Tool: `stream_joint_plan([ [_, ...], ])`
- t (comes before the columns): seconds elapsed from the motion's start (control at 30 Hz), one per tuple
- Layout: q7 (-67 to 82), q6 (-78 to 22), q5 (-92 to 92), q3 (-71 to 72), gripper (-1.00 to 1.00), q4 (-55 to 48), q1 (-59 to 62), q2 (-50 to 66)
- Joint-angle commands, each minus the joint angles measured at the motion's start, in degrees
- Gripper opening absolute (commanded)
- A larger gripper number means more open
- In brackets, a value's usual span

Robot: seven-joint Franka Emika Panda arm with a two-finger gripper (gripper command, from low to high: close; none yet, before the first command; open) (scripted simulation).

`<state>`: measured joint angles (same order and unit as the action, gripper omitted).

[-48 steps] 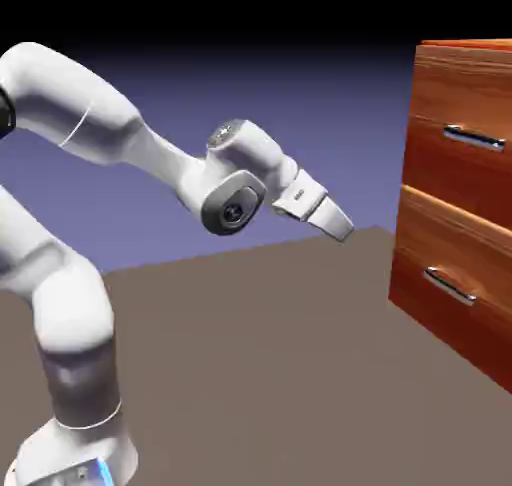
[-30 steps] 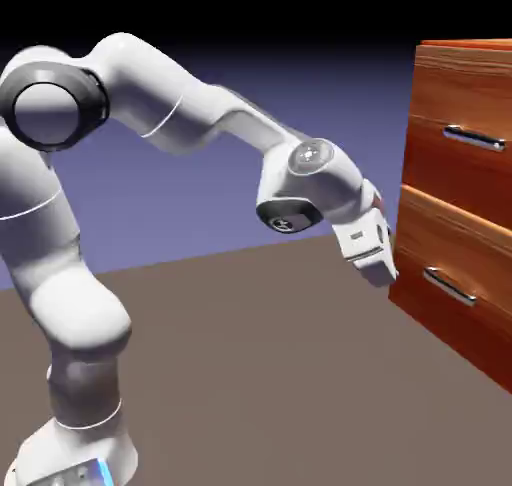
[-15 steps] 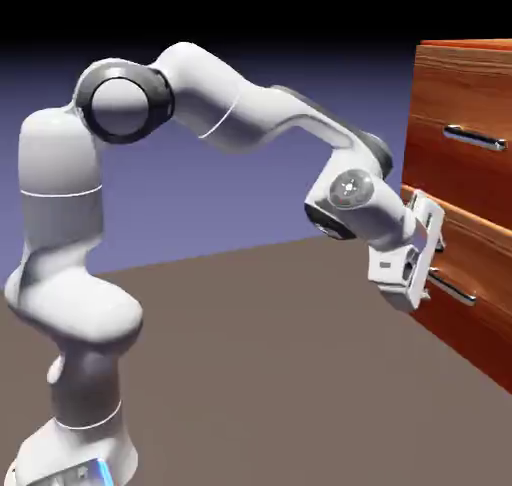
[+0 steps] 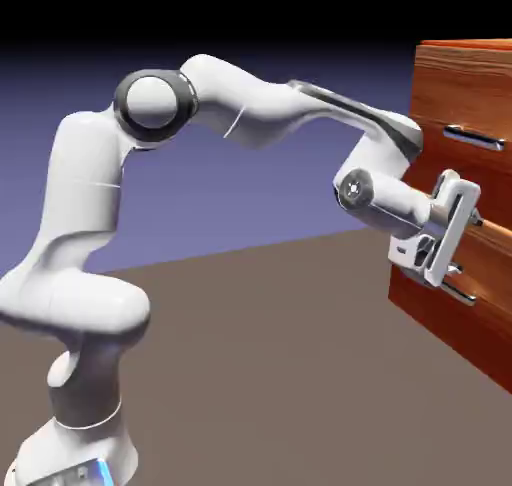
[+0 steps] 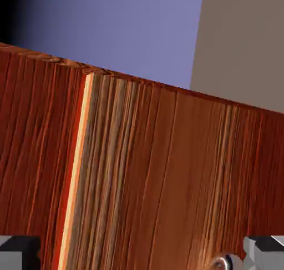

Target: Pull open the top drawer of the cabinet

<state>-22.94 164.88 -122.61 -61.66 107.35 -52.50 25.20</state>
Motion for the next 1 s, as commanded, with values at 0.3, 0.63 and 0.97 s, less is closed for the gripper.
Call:
stream_joint_plan([
  [0.3,4.0,-1.9,-24.9,-12.5,0.00,-10.9,-10.5,11.8],
  [0.63,1.0,-0.6,-33.2,-13.2,0.00,-24.0,-7.7,20.2],
  [0.97,2.6,-2.0,-34.4,-16.0,-1.00,-19.4,-11.5,19.0],
])
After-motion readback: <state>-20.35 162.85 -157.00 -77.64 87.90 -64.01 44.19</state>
